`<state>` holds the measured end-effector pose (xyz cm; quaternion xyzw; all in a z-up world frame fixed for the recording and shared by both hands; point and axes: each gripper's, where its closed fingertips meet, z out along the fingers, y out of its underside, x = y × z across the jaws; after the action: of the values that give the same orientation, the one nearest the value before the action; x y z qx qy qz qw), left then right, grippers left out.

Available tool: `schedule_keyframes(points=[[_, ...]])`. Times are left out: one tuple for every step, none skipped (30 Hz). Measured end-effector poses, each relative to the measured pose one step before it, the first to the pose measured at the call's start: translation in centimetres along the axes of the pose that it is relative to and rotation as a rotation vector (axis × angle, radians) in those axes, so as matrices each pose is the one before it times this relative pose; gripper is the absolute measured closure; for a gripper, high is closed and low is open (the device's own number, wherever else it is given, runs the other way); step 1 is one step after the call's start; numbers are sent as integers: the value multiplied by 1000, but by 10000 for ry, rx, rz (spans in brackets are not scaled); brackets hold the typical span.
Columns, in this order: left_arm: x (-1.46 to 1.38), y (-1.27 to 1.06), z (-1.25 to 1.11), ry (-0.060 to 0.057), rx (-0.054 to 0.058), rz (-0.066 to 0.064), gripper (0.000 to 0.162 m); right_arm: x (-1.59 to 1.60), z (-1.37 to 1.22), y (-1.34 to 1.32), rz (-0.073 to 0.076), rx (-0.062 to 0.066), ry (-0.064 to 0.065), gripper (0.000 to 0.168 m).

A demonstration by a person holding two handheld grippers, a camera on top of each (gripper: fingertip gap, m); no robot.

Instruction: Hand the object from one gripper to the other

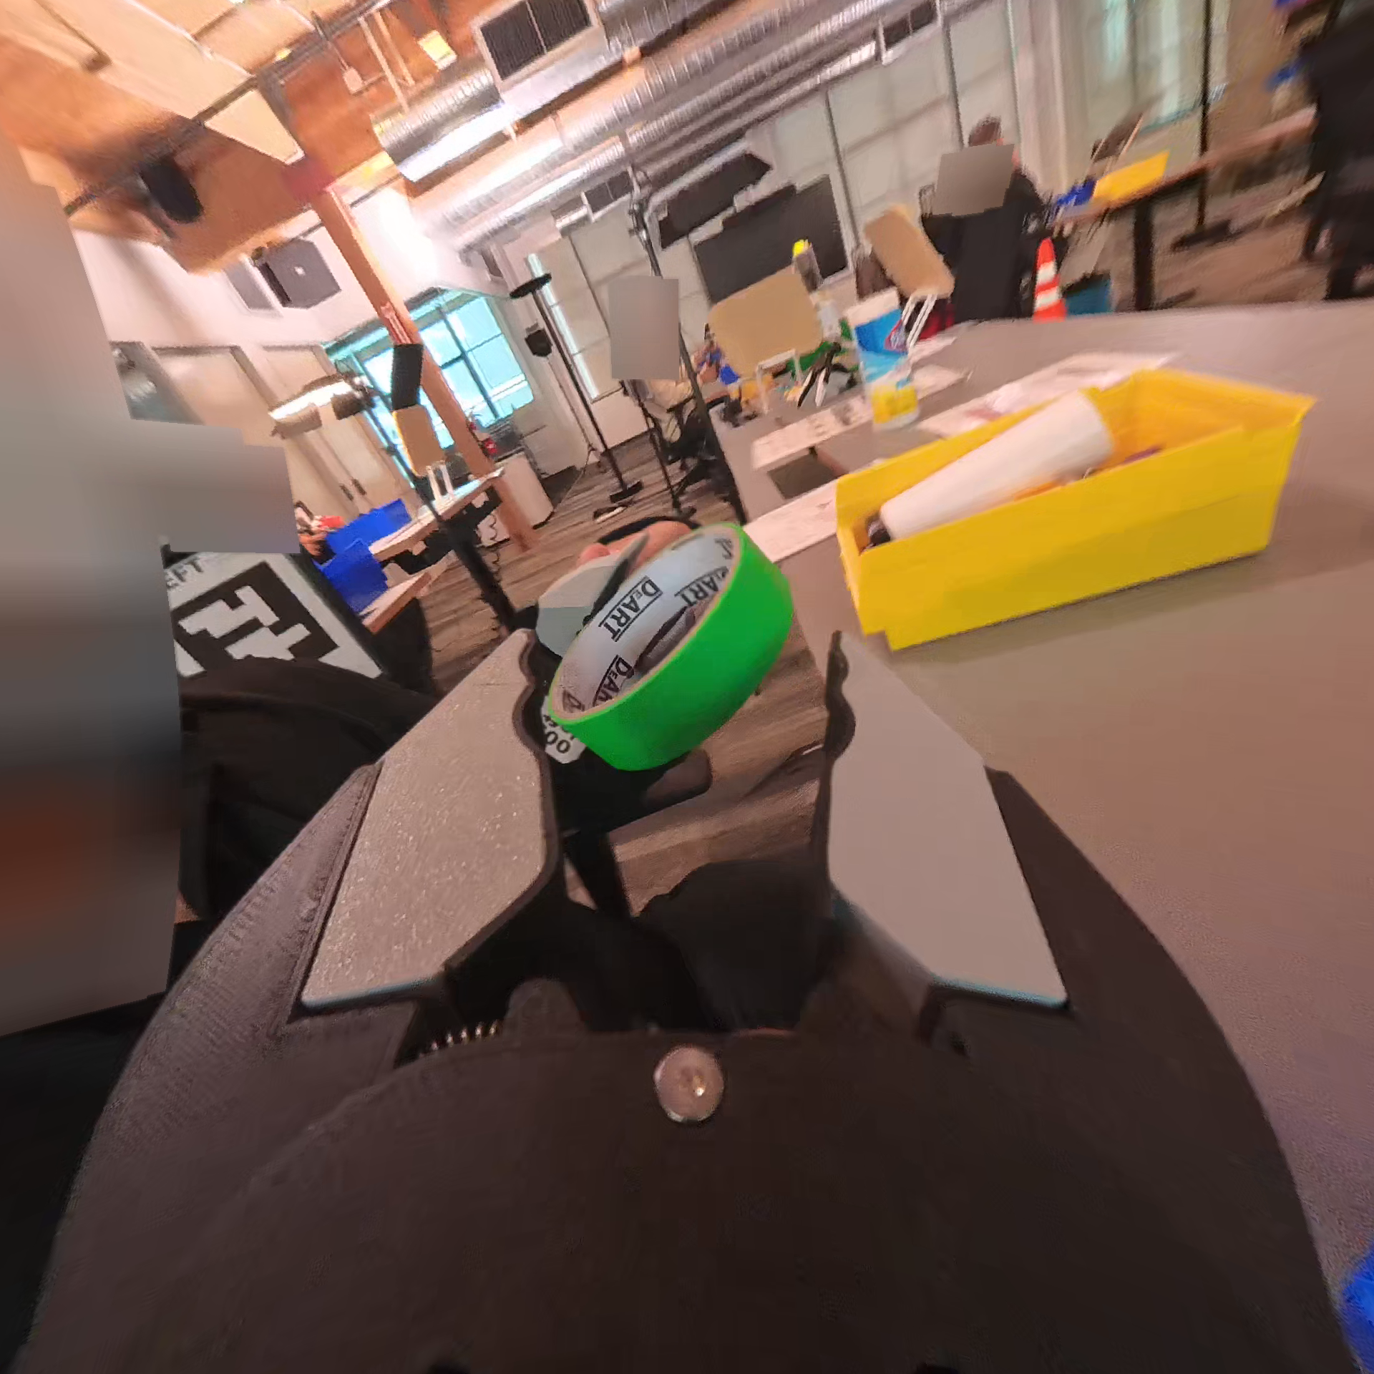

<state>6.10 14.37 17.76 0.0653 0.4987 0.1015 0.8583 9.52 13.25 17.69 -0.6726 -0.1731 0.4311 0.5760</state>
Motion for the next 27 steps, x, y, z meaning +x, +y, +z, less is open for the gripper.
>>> schedule_keyframes(points=[[42, -87, 32, -30, 14, 96, 139, 189, 549, 531, 391, -220, -97, 98], [-29, -134, -6, -82, 33, 128, 139, -42, 577, 601, 326, -257, -250, 100], [122, -126, -14, 19, 37, 143, 139, -346, 579, 538, 259, -244, -435, 103], [120, -107, -49, 29, 41, 126, 139, -239, 491, 316, 224, -134, -336, 99], [-24, -18, -41, -42, 34, 99, 139, 144, 317, 23, 112, 20, -55, 103], [-73, 133, -25, -44, -39, 37, 139, 408, 118, -139, -29, 105, 143, 115], [110, 112, -8, 90, -22, 34, 139, 505, 36, -40, -70, 53, 197, 125], [225, 117, 2, 113, -14, 30, 140, 365, 30, 102, 45, -36, 99, 125], [195, 49, -14, 45, 2, -3, 139, 240, 20, 98, 90, -52, 31, 126], [211, 81, 29, 28, -32, -31, 140, 226, -3, 33, 8, -19, 60, 127], [284, 161, 97, 80, -71, -93, 139, 198, -41, -119, -54, 58, 96, 128], [541, 194, 122, 302, -54, -331, 136, 239, -104, -263, -92, 150, 161, 129], [729, 159, 100, 529, -33, -703, 134, 334, -169, -301, -129, 158, 237, 131], [461, 142, 90, 484, -39, -999, 130, 277, -161, -205, -153, 97, 213, 132], [75, 8, 55, 338, 64, -1142, 126, 53, -131, -162, -130, 62, 87, 132], [136, -71, 36, 451, 135, -1165, 121, -30, -50, -117, -61, 46, 48, 131], [40, 30, 10, 411, 71, -1087, 118, -10, 1, -55, -38, -3, 81, 131], [28, -70, -63, 347, 135, -856, 115, -15, 23, -3, -26, -32, 85, 130], [-27, -178, -158, 212, 184, -510, 114, -69, 69, 42, 12, -52, 28, 130], [-51, -189, -195, 103, 150, -228, 113, -130, 107, 76, 54, -53, -42, 130], [-17, -106, -155, 71, 67, -114, 112, -121, 124, 71, 90, -34, -67, 129], [63, 43, -81, 94, -50, -12, 112, -21, 106, 78, 106, -23, -34, 129], [89, 122, -56, 66, -87, 146, 112, 74, 70, 93, 121, -35, -8, 130], [106, 135, -43, 12, -96, 313, 112, 113, 52, 109, 103, -40, -5, 130], [184, 164, -12, 16, -124, 317, 112, 128, 26, 60, 79, -8, 4, 131], [348, 122, 8, 166, -118, 154, 111, 143, -18, -53, 57, 53, 10, 132], [374, 55, -18, 217, -81, 43, 109, 124, -140, -223, 66, 149, -4, 134]])
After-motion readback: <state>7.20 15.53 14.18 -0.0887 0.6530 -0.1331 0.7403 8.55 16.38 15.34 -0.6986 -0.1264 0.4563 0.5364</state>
